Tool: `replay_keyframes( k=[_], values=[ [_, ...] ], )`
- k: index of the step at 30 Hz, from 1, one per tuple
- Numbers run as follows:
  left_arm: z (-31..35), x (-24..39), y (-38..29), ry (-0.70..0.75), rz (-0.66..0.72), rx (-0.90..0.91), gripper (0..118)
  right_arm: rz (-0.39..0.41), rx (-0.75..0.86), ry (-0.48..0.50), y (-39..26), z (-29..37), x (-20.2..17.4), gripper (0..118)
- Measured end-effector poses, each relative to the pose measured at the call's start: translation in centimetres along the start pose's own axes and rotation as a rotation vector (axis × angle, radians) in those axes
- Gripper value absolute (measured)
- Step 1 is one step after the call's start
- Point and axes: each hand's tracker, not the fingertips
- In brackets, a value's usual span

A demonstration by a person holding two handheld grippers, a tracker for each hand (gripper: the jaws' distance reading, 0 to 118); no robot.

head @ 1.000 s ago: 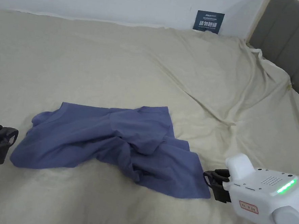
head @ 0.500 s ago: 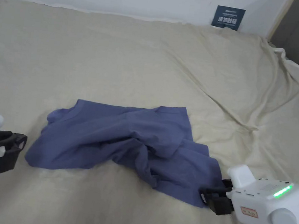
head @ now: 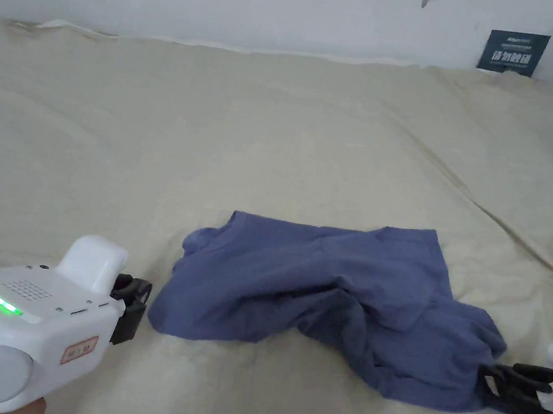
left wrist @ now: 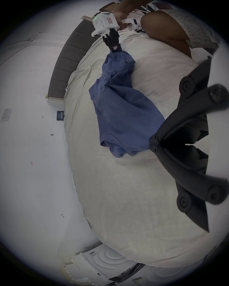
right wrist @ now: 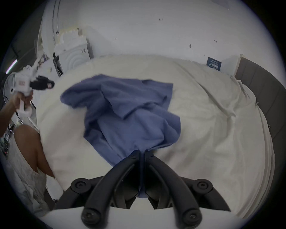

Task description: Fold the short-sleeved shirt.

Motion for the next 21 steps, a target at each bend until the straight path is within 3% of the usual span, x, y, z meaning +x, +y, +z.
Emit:
replay_keyframes(
  k=[10, 21],
  values=[
    [-2.0, 1.3, 1.1, -0.049, -0.026, -0.007, 0, -0.039, 0.095, 0.031, 1.3, 1.8, -1.4, 5],
    [-5.7, 5.9, 7.0, -0.151, -0.161, 0.013, 0, -0.142, 0.088, 0.025, -2.5, 1.2, 1.5, 5]
  ],
)
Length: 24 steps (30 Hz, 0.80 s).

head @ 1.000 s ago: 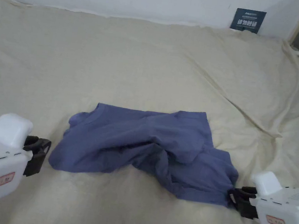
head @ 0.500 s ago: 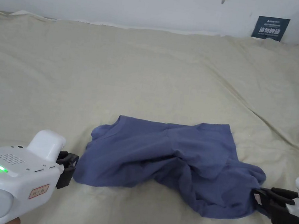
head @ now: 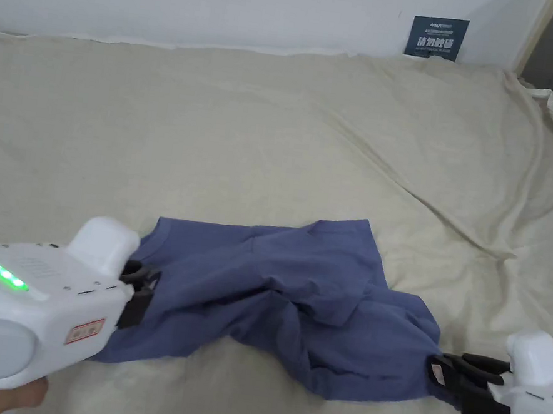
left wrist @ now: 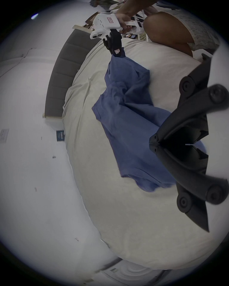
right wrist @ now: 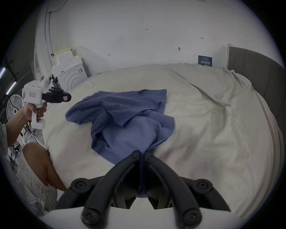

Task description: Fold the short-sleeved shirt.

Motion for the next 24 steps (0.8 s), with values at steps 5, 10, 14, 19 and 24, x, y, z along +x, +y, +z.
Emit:
replay_keyframes(
  k=[5, 10, 14, 19, 24],
  values=[
    [-4.7, -1.3, 4.2, -0.033, -0.075, -0.016, 0, -0.025, 0.003, 0.002, -0.6, -0.1, 0.6, 5],
    [-9.8, -5.4, 8.7, -0.074, -0.073, -0.012, 61, -0.037, 0.012, 0.004, -0.4, -0.2, 1.0, 5],
    [-13.8, -6.1, 11.2, -0.164, -0.1, -0.067, 86, -0.047, 0.014, 0.004, -0.4, -0.5, 1.5, 5],
    [-18.4, -3.4, 13.4, -0.299, -0.197, -0.166, 85, -0.05, 0.015, 0.002, -0.3, -0.8, 1.3, 5],
    [-22.1, -1.5, 13.3, -0.278, -0.291, -0.262, 86, -0.051, 0.014, 0.001, -0.6, -0.8, 1.6, 5]
  ],
)
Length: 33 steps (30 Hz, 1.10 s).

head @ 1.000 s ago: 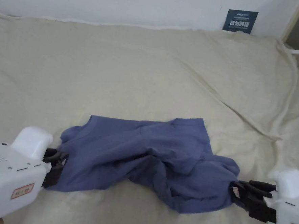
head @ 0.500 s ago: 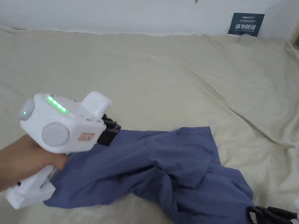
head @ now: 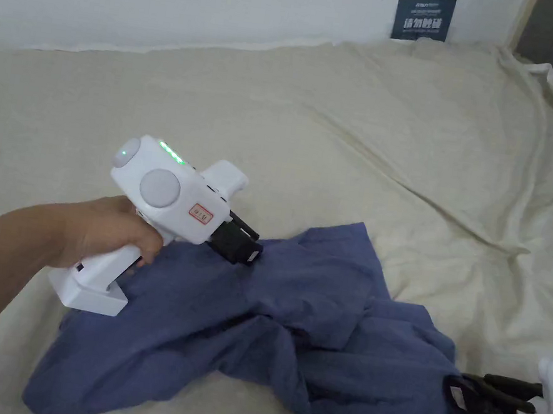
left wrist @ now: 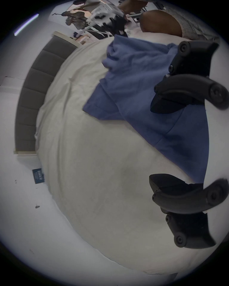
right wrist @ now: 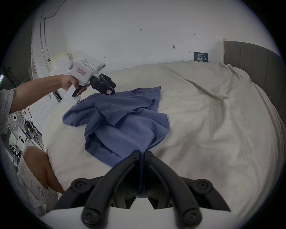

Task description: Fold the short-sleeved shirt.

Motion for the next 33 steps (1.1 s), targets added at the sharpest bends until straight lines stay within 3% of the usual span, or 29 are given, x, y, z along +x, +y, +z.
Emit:
replay_keyframes(
  k=[7, 9, 10, 11, 12, 15, 21, 33],
  values=[
    [-1.1, 0.1, 0.0, -0.029, 0.002, -0.033, 82, 0.012, -0.011, -0.011, -0.2, -0.4, 0.2, 5],
    [-0.9, 0.1, 0.3, -0.037, 0.01, -0.04, 62, 0.013, -0.012, -0.014, -0.2, -0.6, 0.3, 5],
    [-0.7, 0.1, 0.2, -0.035, 0.004, -0.038, 40, 0.012, -0.012, -0.013, -0.3, -0.7, 0.3, 5],
    [-0.6, -0.2, 0.2, -0.033, -0.006, -0.033, 5, 0.01, -0.012, -0.013, -0.3, -0.8, 0.3, 5],
    [-0.3, -0.2, 0.3, 0.015, -0.028, -0.019, 5, 0.01, -0.013, -0.014, -0.3, -0.8, 0.3, 5],
    [0.0, -0.1, 0.1, -0.05, -0.004, -0.058, 5, 0.006, -0.013, -0.016, -0.5, -1.0, 0.4, 5],
    [2.6, 0.4, -0.8, -0.02, -0.007, 0.041, 5, 0.004, -0.003, -0.02, -0.5, -1.0, 0.7, 5],
    [12.3, 0.3, -6.1, -0.097, 0.242, 0.348, 5, -0.056, 0.126, -0.002, 1.5, 0.4, 0.5, 5]
  ],
)
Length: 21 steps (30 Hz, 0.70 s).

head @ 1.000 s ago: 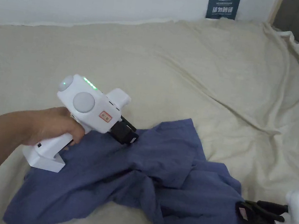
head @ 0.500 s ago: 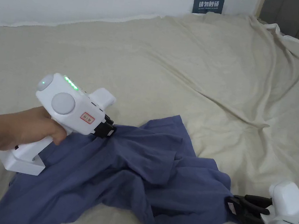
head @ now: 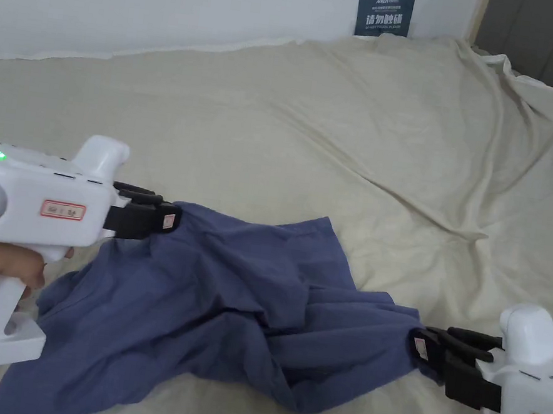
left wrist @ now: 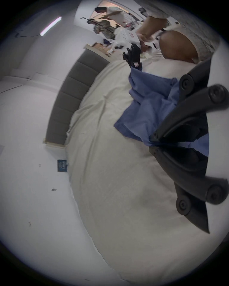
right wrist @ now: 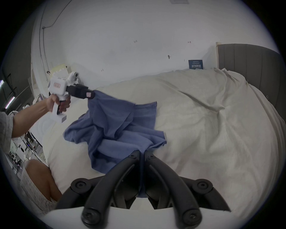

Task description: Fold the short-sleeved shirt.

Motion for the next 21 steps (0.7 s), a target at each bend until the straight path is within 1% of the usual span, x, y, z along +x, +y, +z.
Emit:
replay_keyframes(
  k=[3, 4, 6, 7, 9, 11, 14, 17, 19, 21],
  values=[
    [3.6, 0.1, -1.4, 0.016, 0.08, 0.106, 5, -0.014, 0.038, 0.004, 0.9, 0.4, -0.4, 5],
    [5.0, 0.1, -1.9, 0.007, 0.102, 0.129, 5, -0.014, 0.051, 0.007, 1.4, 0.7, -0.7, 5],
    [7.3, 0.0, -2.7, 0.034, 0.146, 0.197, 5, -0.01, 0.078, 0.007, 2.2, 1.1, -1.2, 5],
    [8.6, -0.1, -3.0, 0.012, 0.178, 0.219, 5, -0.011, 0.093, 0.012, 2.7, 1.4, -1.5, 5],
    [11.5, 0.2, -3.8, 0.05, 0.202, 0.292, 5, -0.017, 0.124, 0.033, 3.9, 1.9, -2.0, 5],
    [14.0, 0.5, -4.4, 0.051, 0.227, 0.33, 5, -0.008, 0.156, 0.038, 5.1, 2.5, -2.8, 5],
    [18.0, 1.5, -5.0, 0.124, 0.228, 0.399, 5, 0.018, 0.198, 0.049, 7.6, 3.6, -4.3, 5],
    [21.6, 2.5, -5.0, 0.163, 0.256, 0.441, 5, 0.046, 0.231, 0.05, 9.9, 4.7, -5.8, 5],
    [23.8, 3.2, -4.9, 0.178, 0.245, 0.454, 5, 0.07, 0.253, 0.055, 11.4, 5.5, -6.9, 5],
    [25.8, 4.1, -4.7, 0.245, 0.242, 0.479, 4, 0.086, 0.263, 0.063, 12.8, 6.4, -8.2, 5]
  ],
)
